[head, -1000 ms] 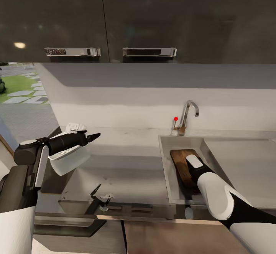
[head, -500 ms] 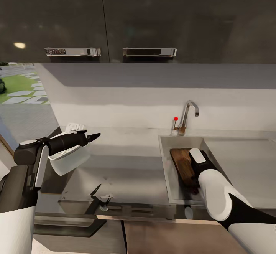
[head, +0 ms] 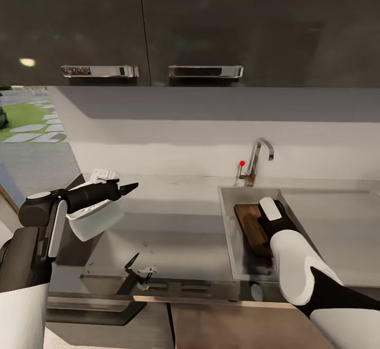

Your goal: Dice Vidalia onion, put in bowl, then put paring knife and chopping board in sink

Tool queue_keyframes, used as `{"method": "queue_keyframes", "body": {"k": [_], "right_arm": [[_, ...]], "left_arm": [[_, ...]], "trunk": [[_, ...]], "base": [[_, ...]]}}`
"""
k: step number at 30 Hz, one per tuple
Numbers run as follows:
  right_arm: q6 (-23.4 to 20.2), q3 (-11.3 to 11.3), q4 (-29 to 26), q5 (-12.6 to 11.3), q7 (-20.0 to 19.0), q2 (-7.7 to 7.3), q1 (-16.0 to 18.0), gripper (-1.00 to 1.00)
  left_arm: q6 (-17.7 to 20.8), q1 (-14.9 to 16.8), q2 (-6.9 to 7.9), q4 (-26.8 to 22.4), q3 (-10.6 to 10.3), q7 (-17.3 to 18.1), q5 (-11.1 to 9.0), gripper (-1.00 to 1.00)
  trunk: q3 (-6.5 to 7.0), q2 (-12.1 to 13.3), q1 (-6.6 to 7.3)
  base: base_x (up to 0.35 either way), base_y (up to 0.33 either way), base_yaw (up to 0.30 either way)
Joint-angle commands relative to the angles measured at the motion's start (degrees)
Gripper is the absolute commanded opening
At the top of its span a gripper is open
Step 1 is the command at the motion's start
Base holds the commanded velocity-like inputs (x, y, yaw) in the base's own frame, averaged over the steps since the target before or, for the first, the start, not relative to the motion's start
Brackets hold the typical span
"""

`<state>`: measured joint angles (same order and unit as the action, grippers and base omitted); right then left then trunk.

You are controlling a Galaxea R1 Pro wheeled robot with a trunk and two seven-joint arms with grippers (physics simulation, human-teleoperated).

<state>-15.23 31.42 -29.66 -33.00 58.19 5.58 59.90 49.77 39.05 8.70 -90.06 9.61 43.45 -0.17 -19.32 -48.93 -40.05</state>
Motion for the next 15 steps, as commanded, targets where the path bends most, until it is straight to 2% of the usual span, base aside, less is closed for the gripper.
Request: {"method": "queue_keyframes", "body": {"k": [1, 7, 11, 12, 14, 15], "right_arm": [[-2.0, -0.3, -0.9, 0.1, 0.2, 0.30, 0.0, 1.00], [-6.1, -3.8, -4.3, 0.1, -0.2, 0.77, 0.0, 1.00], [-8.7, -9.1, -8.6, 0.1, -2.5, 0.85, 0.0, 1.00], [-9.8, -11.1, -10.2, 0.1, -3.5, 0.86, 0.0, 1.00], [-11.0, -13.3, -11.5, 0.1, -4.6, 0.89, 0.0, 1.00], [-12.2, -15.4, -12.6, 0.1, -5.9, 0.90, 0.0, 1.00]], "left_arm": [[0.4, 0.1, 0.00, 0.0, 0.1, 0.2, 0.0, 1.00], [0.4, 0.1, -0.07, 0.0, 0.1, 0.2, 0.0, 1.00], [0.4, 0.1, -0.08, 0.0, 0.1, 0.2, 0.0, 1.00], [0.4, 0.1, -0.09, 0.0, 0.1, 0.3, 0.0, 1.00], [0.4, 0.1, -0.12, 0.0, 0.1, 0.3, 0.0, 1.00], [0.4, 0.1, -0.16, 0.0, 0.0, 0.2, 0.0, 1.00]], "trunk": [[-0.08, -0.1, -0.01], [-0.08, -0.1, -0.01], [-0.08, -0.1, -0.01], [-0.08, -0.1, -0.01], [-0.08, -0.1, -0.01], [-0.08, -0.1, -0.01]], "base": [[0.000, 0.000, 0.000], [0.000, 0.000, 0.000], [0.000, 0.000, 0.000], [0.000, 0.000, 0.000], [0.000, 0.000, 0.000], [0.000, 0.000, 0.000]]}}
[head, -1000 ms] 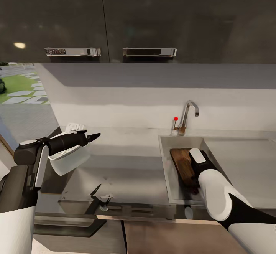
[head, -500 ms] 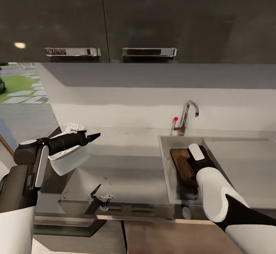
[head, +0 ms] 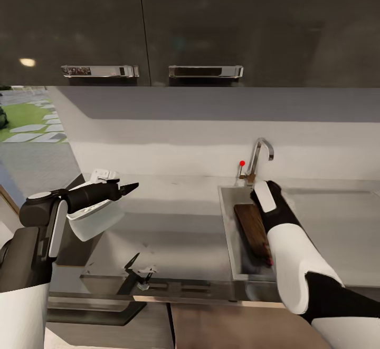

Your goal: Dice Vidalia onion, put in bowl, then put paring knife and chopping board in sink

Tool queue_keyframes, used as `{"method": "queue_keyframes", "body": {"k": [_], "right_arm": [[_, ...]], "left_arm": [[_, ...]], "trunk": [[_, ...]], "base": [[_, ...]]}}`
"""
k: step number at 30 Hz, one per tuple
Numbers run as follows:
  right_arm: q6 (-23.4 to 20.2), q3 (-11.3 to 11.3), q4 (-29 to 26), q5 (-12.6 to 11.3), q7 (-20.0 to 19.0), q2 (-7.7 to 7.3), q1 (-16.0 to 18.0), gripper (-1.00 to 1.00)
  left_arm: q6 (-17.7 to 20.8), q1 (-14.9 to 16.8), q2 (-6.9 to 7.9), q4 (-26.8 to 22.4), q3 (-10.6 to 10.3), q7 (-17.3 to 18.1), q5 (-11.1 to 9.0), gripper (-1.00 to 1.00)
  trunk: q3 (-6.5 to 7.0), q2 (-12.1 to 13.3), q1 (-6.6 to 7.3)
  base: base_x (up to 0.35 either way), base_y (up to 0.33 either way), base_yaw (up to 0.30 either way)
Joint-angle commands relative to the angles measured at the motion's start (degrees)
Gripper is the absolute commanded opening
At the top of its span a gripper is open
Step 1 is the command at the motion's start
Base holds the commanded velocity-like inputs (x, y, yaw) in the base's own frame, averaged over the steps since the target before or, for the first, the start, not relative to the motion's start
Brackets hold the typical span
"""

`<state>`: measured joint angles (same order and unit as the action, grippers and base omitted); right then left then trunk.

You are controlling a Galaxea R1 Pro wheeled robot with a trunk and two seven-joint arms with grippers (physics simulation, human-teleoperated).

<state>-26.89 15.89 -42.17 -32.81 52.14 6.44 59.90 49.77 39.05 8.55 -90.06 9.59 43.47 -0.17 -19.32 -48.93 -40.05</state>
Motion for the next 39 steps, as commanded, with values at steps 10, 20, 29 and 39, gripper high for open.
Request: {"method": "queue_keyframes", "body": {"k": [10, 20, 29, 39], "right_arm": [[-4.4, -8.0, -2.5, 0.1, -15.2, -0.09, 0.0, 1.00], [-4.6, -8.7, -2.5, 1.4, -21.8, -1.32, 0.0, 1.00], [-4.0, -9.0, -2.2, 14.7, -41.9, -4.73, -2.0, 1.00], [4.5, -9.1, -2.4, 26.7, -66.1, -7.94, -5.0, 1.00]], "left_arm": [[0.4, 0.1, -0.07, 0.0, 0.0, 0.2, 0.0, 1.00], [0.4, 0.1, -0.11, 0.0, 0.0, 0.2, 0.0, 1.00], [0.4, 0.1, -0.11, 0.0, 0.0, 0.3, 0.0, 1.00], [0.3, 0.1, -0.16, 0.0, 0.0, 0.3, 0.0, 1.00]], "trunk": [[-0.08, -0.1, -0.01], [-0.08, -0.1, -0.01], [-0.08, -0.1, -0.01], [-0.08, -0.1, -0.01]], "base": [[-0.101, 0.006, 0.000], [-0.306, 0.088, 0.000], [-0.322, 0.135, 0.000], [-0.307, 0.179, 0.000]]}}
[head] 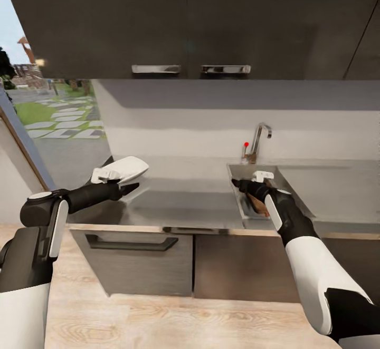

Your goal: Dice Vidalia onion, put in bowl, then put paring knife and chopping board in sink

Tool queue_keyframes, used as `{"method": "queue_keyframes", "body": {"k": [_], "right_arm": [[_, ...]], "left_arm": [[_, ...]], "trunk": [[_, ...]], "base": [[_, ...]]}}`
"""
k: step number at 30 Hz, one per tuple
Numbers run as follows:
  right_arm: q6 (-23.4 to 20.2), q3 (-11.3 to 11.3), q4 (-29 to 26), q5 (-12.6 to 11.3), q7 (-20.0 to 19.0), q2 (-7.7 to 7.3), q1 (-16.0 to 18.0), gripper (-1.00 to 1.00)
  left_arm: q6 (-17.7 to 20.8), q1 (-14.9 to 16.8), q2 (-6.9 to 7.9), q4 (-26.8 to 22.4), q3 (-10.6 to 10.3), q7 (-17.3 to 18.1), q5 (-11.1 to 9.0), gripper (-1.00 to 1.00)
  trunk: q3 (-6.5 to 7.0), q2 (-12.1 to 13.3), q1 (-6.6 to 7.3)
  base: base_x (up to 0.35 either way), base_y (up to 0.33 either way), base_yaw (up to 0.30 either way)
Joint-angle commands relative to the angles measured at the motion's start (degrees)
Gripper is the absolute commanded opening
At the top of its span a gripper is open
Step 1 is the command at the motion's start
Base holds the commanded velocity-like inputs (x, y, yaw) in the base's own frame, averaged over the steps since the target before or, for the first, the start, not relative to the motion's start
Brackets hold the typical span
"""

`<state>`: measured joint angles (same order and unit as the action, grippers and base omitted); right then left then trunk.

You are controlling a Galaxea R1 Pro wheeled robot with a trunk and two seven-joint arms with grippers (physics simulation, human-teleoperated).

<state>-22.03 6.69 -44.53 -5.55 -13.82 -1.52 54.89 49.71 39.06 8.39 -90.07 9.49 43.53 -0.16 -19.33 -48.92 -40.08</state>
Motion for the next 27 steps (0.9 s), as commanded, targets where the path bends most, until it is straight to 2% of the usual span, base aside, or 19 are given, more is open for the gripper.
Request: {"method": "queue_keyframes", "body": {"k": [1, 12, 21, 25, 27], "right_arm": [[-0.2, 0.1, -0.1, -0.5, -0.2, 0.00, 0.0, 1.00], [0.7, 0.1, -0.9, -0.3, -0.8, -0.06, -0.3, 1.00], [0.8, 0.1, -1.6, -0.3, -0.8, -0.06, -0.3, 1.00], [0.7, 0.1, -2.1, -0.3, -0.8, -0.06, -0.5, 1.00], [0.5, 0.0, -2.2, -0.2, -0.8, -0.06, -1.0, 1.00]], "left_arm": [[0.4, 0.1, -0.01, 0.0, 0.1, 0.2, 0.0, 1.00], [0.4, 0.1, -0.01, 0.0, 0.0, 0.2, 0.0, 1.00], [0.4, 0.1, -0.11, 0.0, -0.1, 0.2, 0.1, 1.00], [0.4, 0.1, -1.44, 0.1, -1.7, 0.3, 0.1, 1.00], [0.4, 0.1, -2.74, 0.2, -3.6, -0.4, 0.1, 1.00]], "trunk": [[-0.08, -0.1, 0.02], [-0.02, -0.1, 0.02], [0.73, -0.1, 0.02], [1.11, -0.1, 0.02], [1.30, -0.1, 0.02]], "base": [[-0.302, 0.185, 0.000], [-0.302, 0.183, 0.000], [-0.297, 0.167, -0.042], [-0.241, 0.092, -0.087], [-0.171, 0.021, -0.090]]}}
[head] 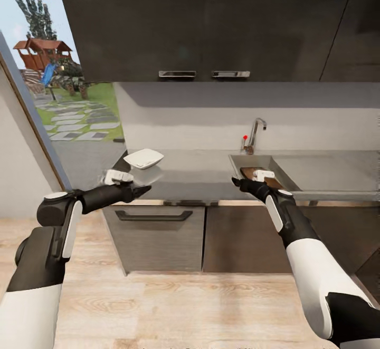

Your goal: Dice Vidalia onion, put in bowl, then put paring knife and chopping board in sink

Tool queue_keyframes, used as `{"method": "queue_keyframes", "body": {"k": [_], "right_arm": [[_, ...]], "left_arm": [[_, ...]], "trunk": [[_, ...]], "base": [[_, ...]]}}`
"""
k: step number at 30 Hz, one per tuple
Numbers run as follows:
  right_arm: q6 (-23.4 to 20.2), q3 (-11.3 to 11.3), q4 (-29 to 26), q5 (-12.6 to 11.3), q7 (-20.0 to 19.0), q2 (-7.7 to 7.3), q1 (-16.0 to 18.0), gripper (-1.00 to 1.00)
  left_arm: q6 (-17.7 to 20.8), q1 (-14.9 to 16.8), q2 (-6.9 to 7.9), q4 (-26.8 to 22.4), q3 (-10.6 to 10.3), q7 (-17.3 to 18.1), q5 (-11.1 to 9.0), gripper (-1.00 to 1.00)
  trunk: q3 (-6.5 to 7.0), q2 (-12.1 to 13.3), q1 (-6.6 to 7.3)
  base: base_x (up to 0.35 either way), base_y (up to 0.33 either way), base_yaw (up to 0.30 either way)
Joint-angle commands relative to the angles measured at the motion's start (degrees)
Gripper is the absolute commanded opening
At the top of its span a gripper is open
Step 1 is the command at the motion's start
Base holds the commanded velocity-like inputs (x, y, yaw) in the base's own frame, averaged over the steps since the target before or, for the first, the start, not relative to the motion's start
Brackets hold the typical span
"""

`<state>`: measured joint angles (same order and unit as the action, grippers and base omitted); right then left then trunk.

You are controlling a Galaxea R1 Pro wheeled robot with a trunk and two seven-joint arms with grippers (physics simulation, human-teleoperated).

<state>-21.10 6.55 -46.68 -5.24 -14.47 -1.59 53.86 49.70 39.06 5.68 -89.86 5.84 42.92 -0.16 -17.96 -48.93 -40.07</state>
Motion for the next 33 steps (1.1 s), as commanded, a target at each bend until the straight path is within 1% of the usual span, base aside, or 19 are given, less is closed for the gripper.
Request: {"method": "queue_keyframes", "body": {"k": [1, 3, 5, 6, 8, 9, 10, 11, 13, 15, 17, 20, 21, 25, 26, 28, 29, 32, 33], "right_arm": [[-0.5, 0.1, -0.1, -0.4, -0.1, 0.01, -0.3, 1.00], [-0.6, 0.0, -0.1, 0.4, -0.1, -0.02, -1.7, 1.00], [-0.5, 0.0, 0.1, 4.6, -0.1, -0.06, -4.9, 1.00], [-0.4, 0.0, 0.2, 5.8, -0.1, -0.06, -5.8, 1.00], [-0.3, 0.0, 0.6, 10.6, -0.1, -0.07, -10.3, 1.00], [-0.2, 0.0, 0.7, 11.6, -0.1, -0.07, -11.4, 1.00], [-0.2, 0.0, 1.2, 13.0, -0.1, -0.07, -13.4, 1.00], [0.0, 0.1, 3.9, 14.5, -0.1, -0.08, -16.3, 1.00], [0.0, 0.1, 7.5, 15.0, 0.0, -0.20, -17.4, 1.00], [0.2, 0.2, 12.5, 15.3, 0.0, -0.70, -17.9, 1.00], [1.2, 0.2, 18.4, 15.5, 0.1, -1.55, -18.2, 1.00], [8.9, 0.2, 31.1, 15.6, 0.5, -3.39, -18.4, 1.00], [16.1, 0.2, 40.4, 15.6, 1.9, -4.12, -18.5, 1.00], [24.4, 0.1, 48.5, 15.6, 8.6, -4.77, -19.7, 1.00], [26.4, 0.1, 49.8, 15.6, 12.3, -4.92, -21.7, 1.00], [27.7, 0.1, 50.7, 15.5, 15.6, -5.02, -24.9, 1.00], [28.3, 0.1, 51.1, 15.5, 17.4, -5.07, -30.0, 1.00], [28.6, 0.1, 51.2, 15.5, 18.0, -5.08, -34.0, 1.00], [28.7, 0.1, 51.2, 15.5, 18.2, -5.10, -36.8, 1.00]], "left_arm": [[0.4, 0.1, -0.78, 0.3, -0.4, -0.8, 0.1, 1.00], [0.4, 0.1, -1.38, 1.1, -0.7, -3.5, 0.1, 1.00], [0.5, 0.1, -1.75, 4.1, -0.9, -8.6, 0.1, 1.00], [0.5, 0.1, -1.79, 5.0, -0.9, -9.5, 0.1, 1.00], [0.5, 0.1, -2.05, 10.6, -1.0, -12.0, 0.1, 1.00], [0.4, 0.1, -2.18, 12.4, -1.0, -12.3, 0.1, 1.00], [0.4, 0.1, -2.48, 16.2, -1.0, -12.7, 0.1, 1.00], [-0.3, 0.1, -2.91, 24.5, -1.0, -13.2, 0.1, 1.00], [-2.5, 0.1, -3.06, 31.7, -1.0, -13.3, 0.1, 1.00], [-6.8, 0.1, -3.09, 40.1, -0.9, -13.5, 0.1, 1.00], [-13.4, 0.1, -2.83, 49.4, -0.7, -13.6, 0.0, 1.00], [-29.5, 0.1, -2.03, 68.9, -0.6, -16.1, 0.0, 1.00], [-37.0, 0.1, -1.67, 79.4, -0.6, -21.0, 0.0, 1.00], [-40.8, -0.8, -1.61, 86.4, -0.7, -29.2, 0.0, 1.00], [-40.5, -2.8, -1.59, 87.7, -0.7, -31.9, 0.0, 1.00], [-38.5, -6.6, -1.41, 88.5, -0.7, -33.9, -0.1, 1.00], [-35.7, -12.1, -0.47, 88.8, -0.7, -36.0, -0.1, 1.00], [-34.8, -17.3, 0.14, 88.9, -0.7, -38.0, -0.1, 1.00], [-34.6, -21.2, 0.34, 88.9, -0.7, -39.7, -0.1, 1.00]], "trunk": [[0.02, -0.1, 0.01], [0.21, -0.1, 0.01], [0.39, -0.1, 0.01], [0.49, -0.1, 0.01], [0.67, -0.1, 0.01], [0.77, -0.1, 0.01], [0.86, -0.1, 0.01], [0.96, -0.1, 0.01], [1.14, -0.1, 0.01], [1.33, -0.1, 0.01], [1.52, -0.1, 0.01], [1.80, -0.1, 0.01], [1.89, -0.1, 0.01], [2.27, -0.1, 0.01], [2.36, -0.1, 0.01], [2.55, -0.1, 0.01], [2.64, -0.1, 0.01], [2.92, -0.1, 0.01], [3.01, -0.1, 0.01]], "base": [[-0.087, 0.007, -0.073], [-0.046, 0.004, -0.038], [-0.015, 0.001, -0.026], [-0.009, 0.001, -0.038], [-0.005, 0.000, -0.051], [-0.003, 0.000, -0.056], [-0.002, 0.000, -0.059], [-0.001, 0.000, -0.064], [0.000, 0.000, -0.069], [0.000, 0.000, -0.074], [0.000, 0.000, -0.076], [0.000, 0.000, -0.079], [0.000, 0.000, -0.111], [0.000, 0.000, -0.127], [0.000, 0.000, -0.134], [0.000, 0.000, -0.128], [0.000, 0.000, -0.113], [0.000, 0.000, -0.091], [0.000, 0.000, -0.044]]}}
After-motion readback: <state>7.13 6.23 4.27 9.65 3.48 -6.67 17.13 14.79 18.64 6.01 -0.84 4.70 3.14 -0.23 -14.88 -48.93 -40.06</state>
